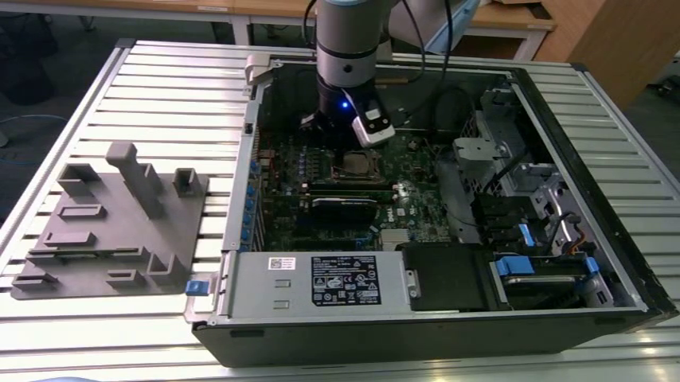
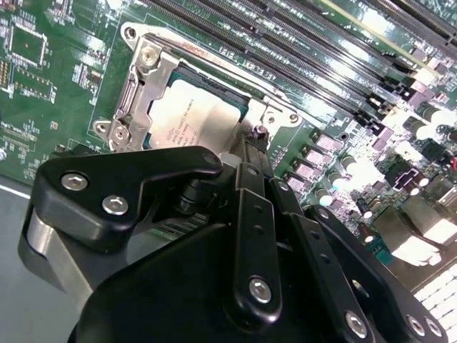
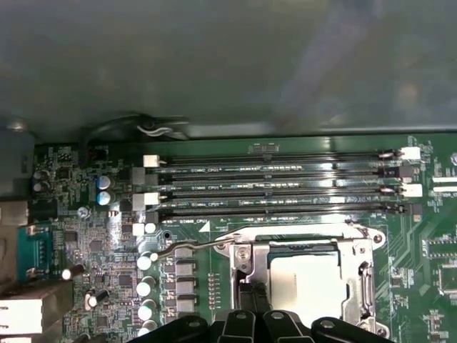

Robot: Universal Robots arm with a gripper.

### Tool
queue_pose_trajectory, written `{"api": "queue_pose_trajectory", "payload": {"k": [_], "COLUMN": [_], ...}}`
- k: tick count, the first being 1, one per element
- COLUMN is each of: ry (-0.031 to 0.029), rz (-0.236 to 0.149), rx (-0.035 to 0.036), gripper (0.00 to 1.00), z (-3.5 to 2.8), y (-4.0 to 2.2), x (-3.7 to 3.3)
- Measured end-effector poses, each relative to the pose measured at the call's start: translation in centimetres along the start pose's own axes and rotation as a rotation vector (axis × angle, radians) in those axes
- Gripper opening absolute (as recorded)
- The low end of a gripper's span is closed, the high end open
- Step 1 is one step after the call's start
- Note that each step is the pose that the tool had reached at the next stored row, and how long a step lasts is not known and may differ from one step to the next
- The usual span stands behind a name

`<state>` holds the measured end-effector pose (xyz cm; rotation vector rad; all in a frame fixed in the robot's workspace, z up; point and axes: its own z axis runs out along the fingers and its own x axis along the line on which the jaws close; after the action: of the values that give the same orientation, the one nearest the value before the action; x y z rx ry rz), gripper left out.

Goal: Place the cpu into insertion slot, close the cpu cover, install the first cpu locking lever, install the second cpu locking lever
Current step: 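Close the cpu cover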

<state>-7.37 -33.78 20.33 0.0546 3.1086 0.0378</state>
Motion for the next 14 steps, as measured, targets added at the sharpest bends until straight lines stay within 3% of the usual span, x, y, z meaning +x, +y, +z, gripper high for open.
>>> {"api": "queue_pose_trajectory", "payload": {"k": [9, 14], "ry": [0.0001, 0.0002], "rz": [-0.004, -0.004], "rx": [-0.0004, -0.0002], "gripper": [0.11, 0.11], "z": [0.03, 0.37], "y": [0.17, 0.18], "x": [0.06, 0.10]}}
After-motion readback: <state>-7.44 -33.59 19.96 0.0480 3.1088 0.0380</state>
